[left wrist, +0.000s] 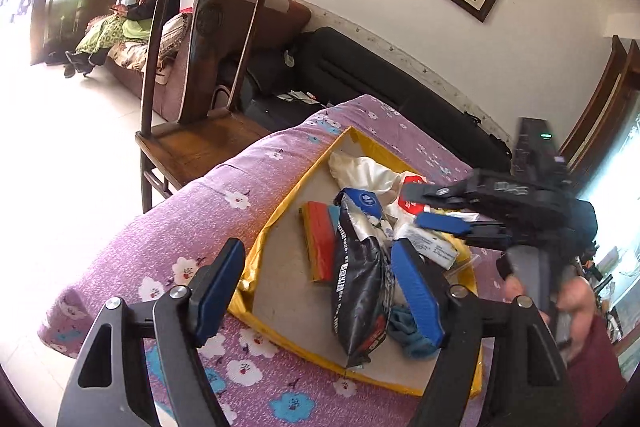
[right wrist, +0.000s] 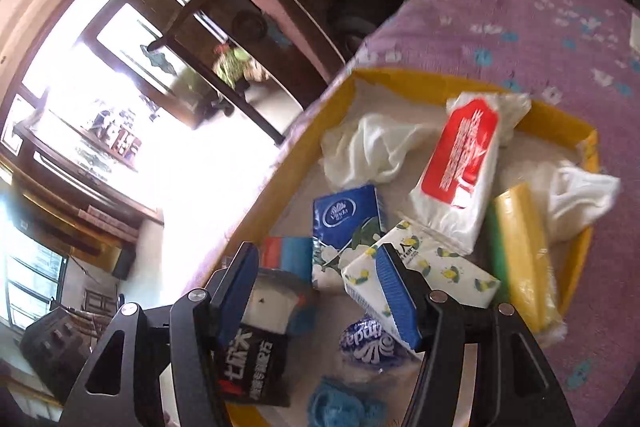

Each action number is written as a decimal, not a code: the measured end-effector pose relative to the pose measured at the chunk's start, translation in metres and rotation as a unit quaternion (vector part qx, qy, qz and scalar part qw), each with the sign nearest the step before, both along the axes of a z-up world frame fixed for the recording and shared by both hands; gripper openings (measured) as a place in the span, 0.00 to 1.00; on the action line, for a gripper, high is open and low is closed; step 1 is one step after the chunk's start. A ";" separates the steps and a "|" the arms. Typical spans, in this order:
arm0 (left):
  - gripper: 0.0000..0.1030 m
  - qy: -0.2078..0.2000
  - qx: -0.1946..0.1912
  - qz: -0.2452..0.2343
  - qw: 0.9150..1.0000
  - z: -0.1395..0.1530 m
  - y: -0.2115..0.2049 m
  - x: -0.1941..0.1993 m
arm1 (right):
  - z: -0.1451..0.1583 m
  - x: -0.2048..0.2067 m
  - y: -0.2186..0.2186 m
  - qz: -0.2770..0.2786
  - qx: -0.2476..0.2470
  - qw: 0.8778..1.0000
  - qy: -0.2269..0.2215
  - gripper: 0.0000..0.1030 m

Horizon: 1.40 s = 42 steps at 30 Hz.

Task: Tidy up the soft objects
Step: 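Lower the packet into the tray with the left gripper while the right drops the blue cloth there, then move both open grippers back over the remaining pile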

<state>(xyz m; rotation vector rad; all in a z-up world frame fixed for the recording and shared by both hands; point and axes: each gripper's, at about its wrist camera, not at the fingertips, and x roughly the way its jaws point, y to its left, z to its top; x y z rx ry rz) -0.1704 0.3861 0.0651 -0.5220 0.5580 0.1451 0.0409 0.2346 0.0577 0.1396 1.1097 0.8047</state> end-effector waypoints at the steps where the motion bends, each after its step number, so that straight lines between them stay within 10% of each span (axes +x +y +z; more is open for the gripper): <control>1: 0.73 0.000 0.002 0.001 1.000 0.000 0.001 -0.003 | -0.004 0.003 0.000 -0.013 -0.017 1.000 -0.007 0.64; 5: 0.74 0.002 0.010 0.011 1.000 0.001 0.004 -0.009 | -0.019 0.010 -0.023 -0.050 -0.059 0.997 0.012 0.67; 8: 0.74 0.003 0.010 0.009 1.000 0.001 0.002 -0.010 | -0.011 0.006 -0.052 -0.061 -0.003 0.998 0.024 0.67; 14: 0.74 0.001 0.058 -0.002 0.998 0.013 -0.023 -0.014 | 0.054 -0.036 -0.113 -0.090 -0.028 0.986 -0.138 0.73; 19: 0.77 -0.011 0.101 -0.038 0.994 0.030 -0.063 -0.012 | 0.082 -0.068 -0.190 -0.143 -0.038 0.952 -0.270 0.99; 24: 0.82 -0.019 0.130 -0.120 0.984 0.039 -0.130 -0.001 | 0.052 -0.052 -0.301 -0.221 -0.052 0.960 -0.164 0.99; 29: 0.82 0.005 0.129 -0.205 0.970 0.031 -0.196 0.019 | 0.023 -0.057 -0.395 -0.312 -0.046 0.942 -0.115 0.99; 37: 0.82 0.068 0.138 -0.327 0.933 -0.004 -0.305 0.080 | 0.008 -0.041 -0.413 -0.320 -0.014 0.942 -0.096 0.98; 42: 0.82 0.116 0.121 -0.327 0.930 -0.037 -0.326 0.130 | 0.010 -0.020 -0.398 -0.283 0.007 0.954 -0.100 0.98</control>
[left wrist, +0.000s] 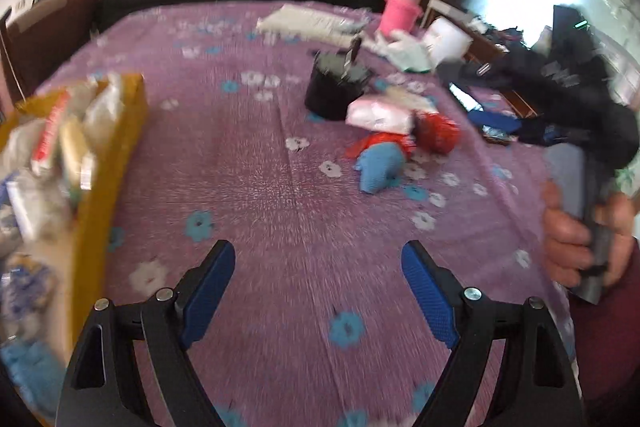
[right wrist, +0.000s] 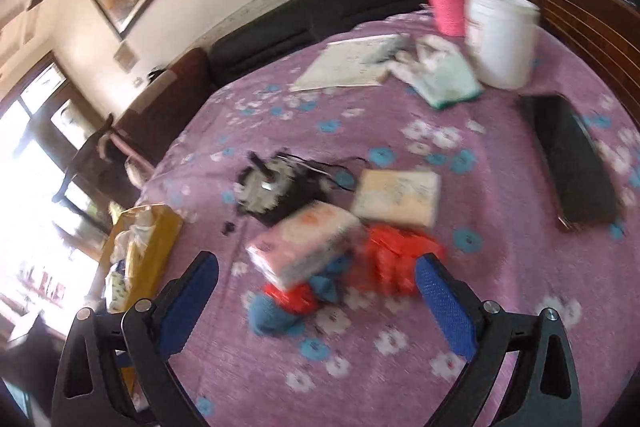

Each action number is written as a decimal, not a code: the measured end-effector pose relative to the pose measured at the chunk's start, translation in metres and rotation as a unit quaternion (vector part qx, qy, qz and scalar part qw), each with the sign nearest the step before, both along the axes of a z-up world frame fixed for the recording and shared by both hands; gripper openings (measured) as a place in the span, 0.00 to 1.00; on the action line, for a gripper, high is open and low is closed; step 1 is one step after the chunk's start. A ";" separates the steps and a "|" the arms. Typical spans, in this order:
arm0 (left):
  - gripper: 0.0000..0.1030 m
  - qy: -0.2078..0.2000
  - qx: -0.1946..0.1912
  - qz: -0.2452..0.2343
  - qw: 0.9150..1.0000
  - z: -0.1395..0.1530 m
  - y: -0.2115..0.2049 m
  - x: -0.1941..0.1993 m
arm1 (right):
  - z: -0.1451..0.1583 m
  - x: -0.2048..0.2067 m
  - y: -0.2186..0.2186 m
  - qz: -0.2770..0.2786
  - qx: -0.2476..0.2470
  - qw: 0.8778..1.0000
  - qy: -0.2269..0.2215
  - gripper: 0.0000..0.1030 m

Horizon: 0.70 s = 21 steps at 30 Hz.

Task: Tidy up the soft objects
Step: 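Move both open grippers back over the remaining pile, then grasp the pink tissue pack with the left gripper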

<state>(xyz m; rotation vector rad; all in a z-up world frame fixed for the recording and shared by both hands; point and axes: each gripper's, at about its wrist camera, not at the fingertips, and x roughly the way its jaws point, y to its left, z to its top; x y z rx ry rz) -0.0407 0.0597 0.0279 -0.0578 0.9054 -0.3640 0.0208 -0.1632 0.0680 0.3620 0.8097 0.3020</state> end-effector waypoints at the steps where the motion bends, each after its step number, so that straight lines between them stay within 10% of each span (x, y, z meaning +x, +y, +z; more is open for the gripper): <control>1: 0.82 0.009 -0.005 0.004 1.000 -0.006 0.000 0.006 | 0.002 0.007 0.005 0.014 -0.001 1.000 0.000 0.98; 11: 0.96 0.021 -0.076 -0.008 0.997 -0.018 0.012 0.017 | -0.026 0.086 0.048 0.064 -0.050 0.995 0.053 0.98; 17: 0.99 0.022 -0.075 -0.014 0.997 -0.018 0.009 0.018 | -0.036 0.064 0.063 0.193 0.106 0.971 0.095 0.98; 21: 0.99 0.021 -0.077 -0.014 0.997 -0.020 0.010 0.019 | -0.017 0.031 0.048 0.186 0.113 0.974 0.057 0.98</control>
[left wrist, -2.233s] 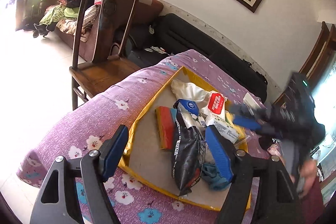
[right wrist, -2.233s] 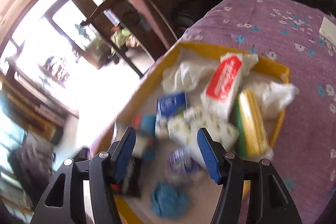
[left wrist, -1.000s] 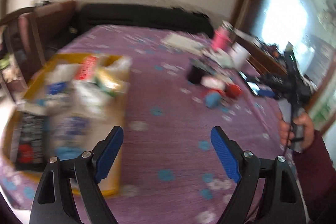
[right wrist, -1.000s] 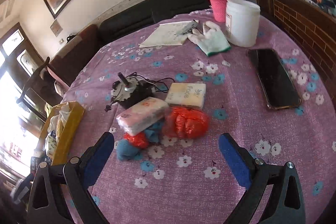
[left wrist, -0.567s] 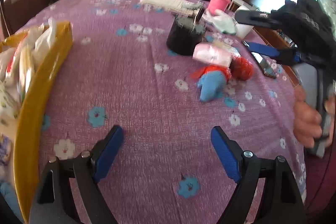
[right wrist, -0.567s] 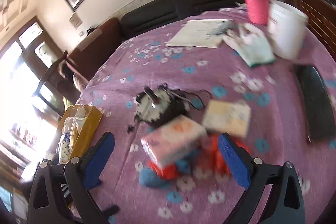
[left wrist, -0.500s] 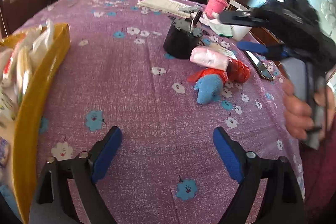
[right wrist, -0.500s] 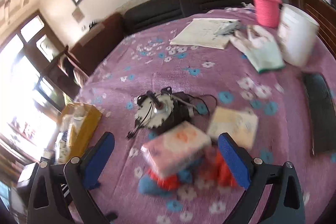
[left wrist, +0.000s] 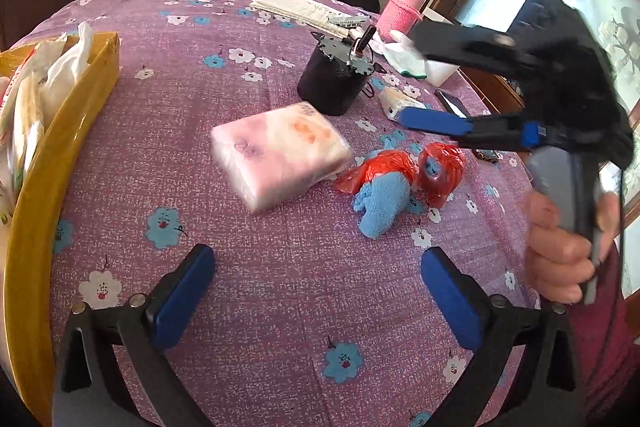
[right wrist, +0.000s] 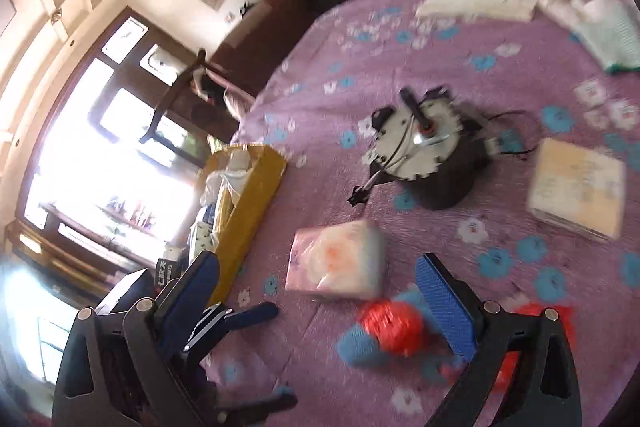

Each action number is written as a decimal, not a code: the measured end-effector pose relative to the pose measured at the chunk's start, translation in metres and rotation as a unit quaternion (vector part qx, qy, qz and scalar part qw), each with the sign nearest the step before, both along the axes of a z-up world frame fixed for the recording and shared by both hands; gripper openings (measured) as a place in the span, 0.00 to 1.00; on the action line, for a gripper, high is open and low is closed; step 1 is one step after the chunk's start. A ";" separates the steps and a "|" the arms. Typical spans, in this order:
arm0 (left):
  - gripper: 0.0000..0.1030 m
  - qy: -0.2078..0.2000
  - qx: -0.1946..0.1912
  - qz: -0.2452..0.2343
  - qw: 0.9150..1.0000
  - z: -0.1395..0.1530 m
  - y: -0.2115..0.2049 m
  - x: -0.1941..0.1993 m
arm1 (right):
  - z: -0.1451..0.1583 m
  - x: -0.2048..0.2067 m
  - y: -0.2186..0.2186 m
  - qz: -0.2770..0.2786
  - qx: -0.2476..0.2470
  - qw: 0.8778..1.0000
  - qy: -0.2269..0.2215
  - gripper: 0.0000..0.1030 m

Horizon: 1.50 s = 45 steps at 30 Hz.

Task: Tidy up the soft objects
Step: 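Grasp the pink tissue pack with the left gripper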

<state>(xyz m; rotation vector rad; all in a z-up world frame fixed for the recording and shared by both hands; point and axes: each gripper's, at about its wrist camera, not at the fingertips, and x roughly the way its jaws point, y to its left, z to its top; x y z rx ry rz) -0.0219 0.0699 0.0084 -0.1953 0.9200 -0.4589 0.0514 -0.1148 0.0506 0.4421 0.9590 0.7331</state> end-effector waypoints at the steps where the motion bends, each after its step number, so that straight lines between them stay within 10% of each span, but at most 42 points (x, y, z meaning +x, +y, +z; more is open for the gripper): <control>1: 0.99 0.000 0.001 0.000 1.000 0.000 0.000 0.000 | 0.002 -0.005 -0.005 -0.015 -0.002 1.000 -0.006 0.98; 18: 0.99 0.000 0.007 0.000 1.000 -0.002 -0.002 0.001 | -0.010 -0.031 -0.054 -0.171 -0.063 0.981 -0.067 0.98; 36: 1.00 -0.009 0.196 -0.008 0.981 -0.011 -0.050 0.003 | -0.013 -0.037 -0.068 -0.242 -0.128 0.958 -0.086 0.98; 45: 1.00 -0.004 0.067 0.040 0.997 0.004 -0.006 0.002 | 0.004 -0.053 -0.079 -0.282 -0.135 0.943 -0.115 0.98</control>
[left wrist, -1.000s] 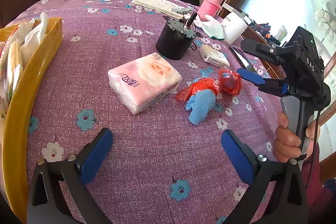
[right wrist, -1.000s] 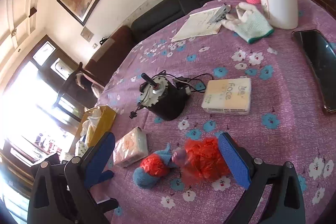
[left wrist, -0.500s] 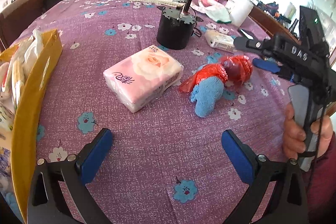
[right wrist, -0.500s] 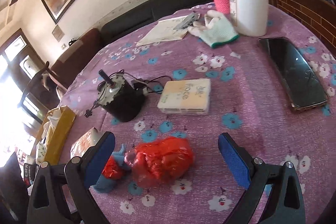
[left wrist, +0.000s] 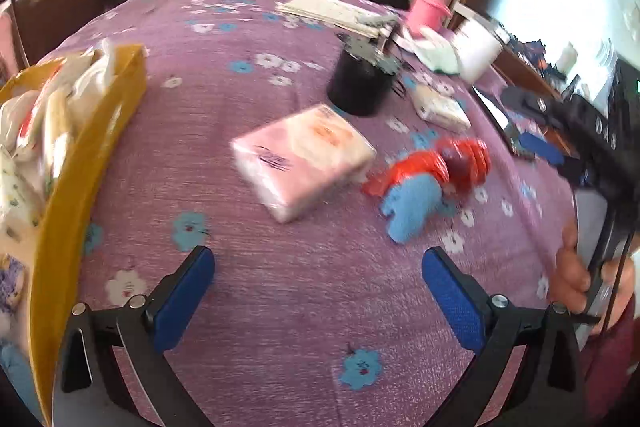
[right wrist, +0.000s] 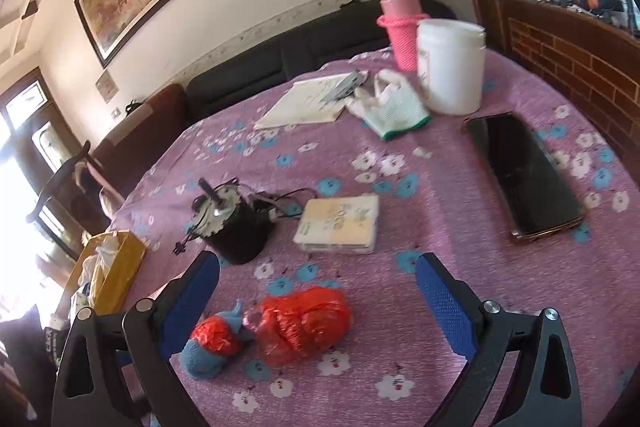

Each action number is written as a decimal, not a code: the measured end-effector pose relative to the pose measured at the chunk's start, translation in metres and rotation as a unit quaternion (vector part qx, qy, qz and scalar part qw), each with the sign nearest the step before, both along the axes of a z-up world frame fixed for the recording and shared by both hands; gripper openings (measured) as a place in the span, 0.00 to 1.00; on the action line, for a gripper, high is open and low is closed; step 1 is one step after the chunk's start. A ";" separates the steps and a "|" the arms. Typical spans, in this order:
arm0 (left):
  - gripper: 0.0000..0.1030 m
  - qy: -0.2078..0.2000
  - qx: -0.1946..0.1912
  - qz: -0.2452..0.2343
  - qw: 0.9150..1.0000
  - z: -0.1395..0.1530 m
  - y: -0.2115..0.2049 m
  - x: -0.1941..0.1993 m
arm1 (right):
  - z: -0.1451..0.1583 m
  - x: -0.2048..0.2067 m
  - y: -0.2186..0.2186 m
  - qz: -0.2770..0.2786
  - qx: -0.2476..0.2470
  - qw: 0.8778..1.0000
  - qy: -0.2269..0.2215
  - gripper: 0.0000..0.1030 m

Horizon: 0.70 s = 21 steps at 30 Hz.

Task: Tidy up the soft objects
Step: 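Grasp the pink tissue pack with the left gripper, then carry the pink tissue pack to the tray with the left gripper while the right grasps the red bag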

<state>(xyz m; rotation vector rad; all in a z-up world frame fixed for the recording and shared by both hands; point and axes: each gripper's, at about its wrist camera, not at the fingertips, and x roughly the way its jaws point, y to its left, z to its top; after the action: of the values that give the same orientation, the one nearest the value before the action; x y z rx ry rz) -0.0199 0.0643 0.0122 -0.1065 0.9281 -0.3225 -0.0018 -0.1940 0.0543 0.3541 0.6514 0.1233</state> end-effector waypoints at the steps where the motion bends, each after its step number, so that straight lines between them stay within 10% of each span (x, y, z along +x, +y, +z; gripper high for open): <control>1: 1.00 -0.001 0.013 -0.012 1.000 0.002 -0.003 0.001 | 0.000 0.000 -0.002 -0.003 0.002 1.000 0.000 0.98; 5: 1.00 -0.058 0.132 -0.042 0.989 0.018 -0.027 0.006 | -0.001 0.003 -0.011 -0.004 0.029 1.000 0.010 0.98; 12: 1.00 -0.056 0.209 -0.102 0.971 0.011 -0.052 0.050 | -0.003 0.005 -0.016 -0.003 0.044 0.999 0.018 0.98; 14: 0.99 -0.026 0.209 -0.115 0.971 -0.003 -0.053 0.060 | -0.004 0.006 -0.018 -0.005 0.049 0.999 0.022 0.98; 18: 0.53 0.026 0.122 -0.115 0.985 0.001 -0.042 0.056 | -0.008 0.008 -0.023 -0.003 0.067 0.997 0.032 0.98; 21: 0.54 0.026 0.115 -0.121 0.986 0.004 -0.042 0.041 | -0.009 0.009 -0.023 -0.003 0.070 0.997 0.035 0.98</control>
<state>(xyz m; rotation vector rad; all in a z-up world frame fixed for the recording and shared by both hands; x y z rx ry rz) 0.0207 0.0219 0.0167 0.2115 1.0266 -0.4360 0.0069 -0.2168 0.0454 0.4971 0.7124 0.1507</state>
